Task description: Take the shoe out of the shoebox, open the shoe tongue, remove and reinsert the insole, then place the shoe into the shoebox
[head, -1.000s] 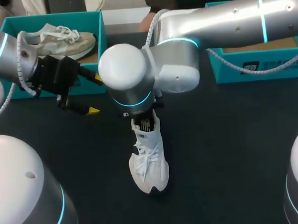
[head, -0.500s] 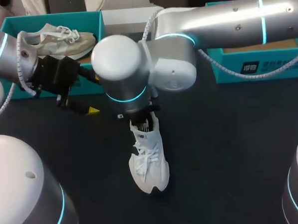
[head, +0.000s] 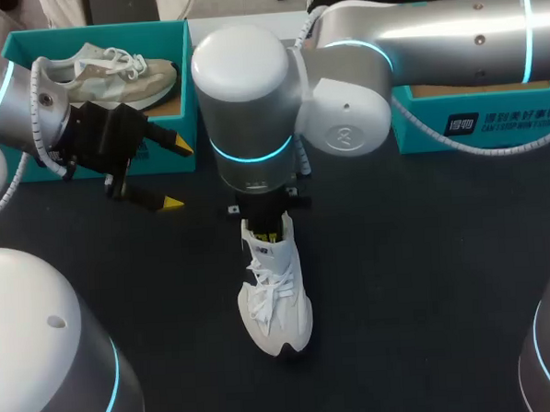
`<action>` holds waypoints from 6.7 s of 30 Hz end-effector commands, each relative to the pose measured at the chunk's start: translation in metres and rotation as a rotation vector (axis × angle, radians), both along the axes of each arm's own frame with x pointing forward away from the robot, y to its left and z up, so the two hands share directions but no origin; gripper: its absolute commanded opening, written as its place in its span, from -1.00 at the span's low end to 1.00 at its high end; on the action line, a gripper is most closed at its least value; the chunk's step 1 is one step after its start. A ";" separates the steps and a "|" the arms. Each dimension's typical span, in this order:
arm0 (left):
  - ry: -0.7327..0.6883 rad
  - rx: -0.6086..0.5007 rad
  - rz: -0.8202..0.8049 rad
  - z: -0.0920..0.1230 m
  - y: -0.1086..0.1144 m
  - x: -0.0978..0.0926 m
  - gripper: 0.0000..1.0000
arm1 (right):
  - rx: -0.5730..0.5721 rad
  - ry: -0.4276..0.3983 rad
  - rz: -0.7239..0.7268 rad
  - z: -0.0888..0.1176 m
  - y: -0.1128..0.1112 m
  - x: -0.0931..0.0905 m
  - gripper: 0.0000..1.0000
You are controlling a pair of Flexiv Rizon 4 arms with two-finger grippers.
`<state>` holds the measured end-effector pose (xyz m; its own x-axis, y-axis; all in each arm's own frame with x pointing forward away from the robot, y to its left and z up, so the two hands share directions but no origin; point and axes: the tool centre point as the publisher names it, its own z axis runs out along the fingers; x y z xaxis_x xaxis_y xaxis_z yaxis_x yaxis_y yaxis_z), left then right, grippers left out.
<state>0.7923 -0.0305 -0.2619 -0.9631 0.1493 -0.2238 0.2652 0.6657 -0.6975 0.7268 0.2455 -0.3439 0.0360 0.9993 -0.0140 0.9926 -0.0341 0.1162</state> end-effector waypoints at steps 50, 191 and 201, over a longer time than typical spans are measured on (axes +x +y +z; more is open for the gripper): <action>0.001 0.002 -0.001 0.000 0.000 0.000 1.00 | -0.018 0.123 0.038 0.050 0.004 -0.049 1.00; 0.001 0.002 -0.001 0.000 0.000 0.000 1.00 | -0.217 0.298 1.585 0.053 -0.004 0.105 1.00; 0.001 0.002 -0.001 0.000 0.000 0.000 1.00 | -0.134 0.200 1.541 0.018 -0.009 0.107 1.00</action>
